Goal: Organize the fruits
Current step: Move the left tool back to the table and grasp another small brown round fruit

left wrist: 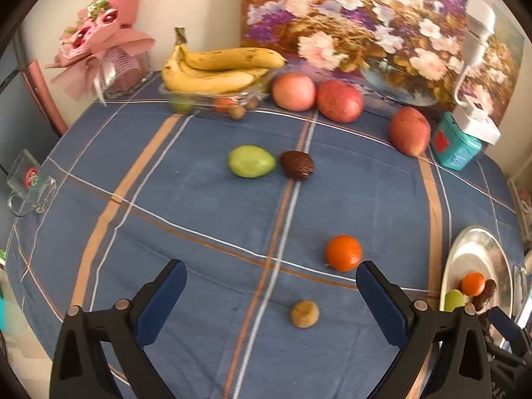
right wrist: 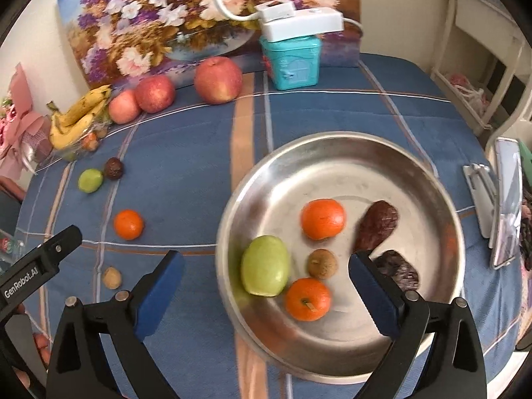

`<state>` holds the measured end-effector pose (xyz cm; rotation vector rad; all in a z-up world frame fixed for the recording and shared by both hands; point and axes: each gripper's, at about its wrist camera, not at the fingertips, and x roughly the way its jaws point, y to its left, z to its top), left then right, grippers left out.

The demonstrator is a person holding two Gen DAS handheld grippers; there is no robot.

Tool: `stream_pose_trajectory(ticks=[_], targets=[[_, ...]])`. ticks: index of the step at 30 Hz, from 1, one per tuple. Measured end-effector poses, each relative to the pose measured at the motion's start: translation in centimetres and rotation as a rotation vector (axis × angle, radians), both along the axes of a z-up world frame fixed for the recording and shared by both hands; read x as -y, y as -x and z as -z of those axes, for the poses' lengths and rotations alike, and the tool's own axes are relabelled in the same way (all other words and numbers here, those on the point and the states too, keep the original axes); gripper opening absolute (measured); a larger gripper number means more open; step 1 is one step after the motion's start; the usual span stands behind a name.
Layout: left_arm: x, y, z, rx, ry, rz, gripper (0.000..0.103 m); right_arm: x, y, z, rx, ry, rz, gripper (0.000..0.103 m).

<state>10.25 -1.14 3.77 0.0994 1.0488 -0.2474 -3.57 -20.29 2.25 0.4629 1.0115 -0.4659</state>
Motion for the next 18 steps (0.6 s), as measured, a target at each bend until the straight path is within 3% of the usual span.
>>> stream_pose_trajectory(ticks=[11, 18], targets=[[-1.7, -0.6, 0.4, -0.007, 0.053, -0.046, 0.103, -3.9, -2.4, -0.3, 0.01, -0.028, -0.142, 0.099], [-0.8, -0.5, 1.2, -0.047, 0.051, -0.009, 0.103, -4.9, -3.0, 0.4, -0.028, -0.024, -0.17, 0.099]])
